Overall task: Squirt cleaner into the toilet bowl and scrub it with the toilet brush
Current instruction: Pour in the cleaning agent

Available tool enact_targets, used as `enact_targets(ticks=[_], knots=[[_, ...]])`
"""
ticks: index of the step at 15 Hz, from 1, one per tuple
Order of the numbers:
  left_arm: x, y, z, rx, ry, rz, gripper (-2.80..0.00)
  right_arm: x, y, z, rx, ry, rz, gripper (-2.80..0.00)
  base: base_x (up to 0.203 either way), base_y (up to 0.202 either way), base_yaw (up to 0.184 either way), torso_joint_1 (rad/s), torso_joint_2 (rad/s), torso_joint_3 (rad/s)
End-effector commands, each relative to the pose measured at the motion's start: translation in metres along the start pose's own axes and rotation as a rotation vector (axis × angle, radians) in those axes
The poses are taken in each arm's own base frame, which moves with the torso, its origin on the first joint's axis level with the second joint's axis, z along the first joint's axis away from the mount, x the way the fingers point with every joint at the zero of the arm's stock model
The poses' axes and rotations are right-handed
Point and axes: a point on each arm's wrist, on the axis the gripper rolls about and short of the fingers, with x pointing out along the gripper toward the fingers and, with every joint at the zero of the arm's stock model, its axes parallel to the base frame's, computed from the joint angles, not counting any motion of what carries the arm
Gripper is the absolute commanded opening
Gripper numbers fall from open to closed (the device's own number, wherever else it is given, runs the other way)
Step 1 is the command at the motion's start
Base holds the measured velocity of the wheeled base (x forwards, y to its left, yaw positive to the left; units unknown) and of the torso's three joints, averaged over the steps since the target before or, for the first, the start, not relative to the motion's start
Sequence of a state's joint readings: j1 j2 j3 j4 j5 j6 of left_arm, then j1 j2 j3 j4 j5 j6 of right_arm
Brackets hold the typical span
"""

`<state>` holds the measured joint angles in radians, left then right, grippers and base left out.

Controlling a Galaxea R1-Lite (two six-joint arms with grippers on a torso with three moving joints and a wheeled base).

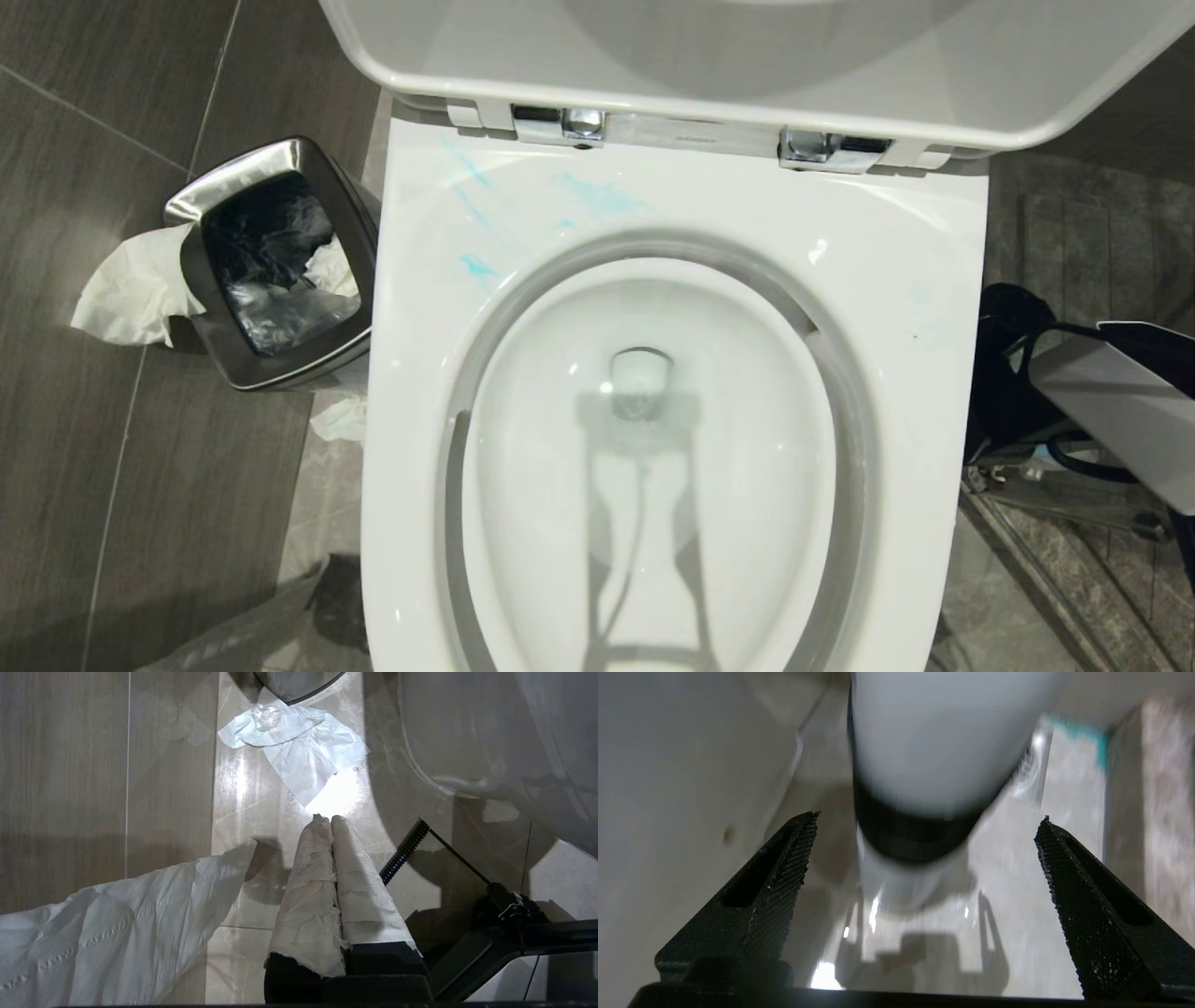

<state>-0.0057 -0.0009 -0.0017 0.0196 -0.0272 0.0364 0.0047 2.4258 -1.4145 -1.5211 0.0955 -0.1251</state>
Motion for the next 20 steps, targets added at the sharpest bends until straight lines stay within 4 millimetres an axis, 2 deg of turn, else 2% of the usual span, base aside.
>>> enact_targets(ticks=[1, 9, 15, 20], knots=[[0.0, 0.0, 0.0, 0.0, 0.001, -0.001, -2.8, 0.008, 0.003, -0.005, -0.002, -0.041, 0.001, 0.0, 0.0, 0.0, 0.0, 0.0, 0.0, 0.0], [0.0, 0.0, 0.0, 0.0, 0.001, 0.001, -2.8, 0.025, 0.02, -0.008, -0.006, -0.13, 0.025, 0.0, 0.0, 0.0, 0.0, 0.0, 0.0, 0.0], [0.0, 0.0, 0.0, 0.0, 0.001, 0.0, -2.8, 0.028, 0.02, -0.012, -0.034, -0.147, 0.021, 0.0, 0.0, 0.0, 0.0, 0.0, 0.0, 0.0], [0.0, 0.0, 0.0, 0.0, 0.001, 0.0, -2.8, 0.037, 0.01, -0.006, -0.067, -0.213, -0.006, 0.0, 0.0, 0.0, 0.0, 0.0, 0.0, 0.0]])
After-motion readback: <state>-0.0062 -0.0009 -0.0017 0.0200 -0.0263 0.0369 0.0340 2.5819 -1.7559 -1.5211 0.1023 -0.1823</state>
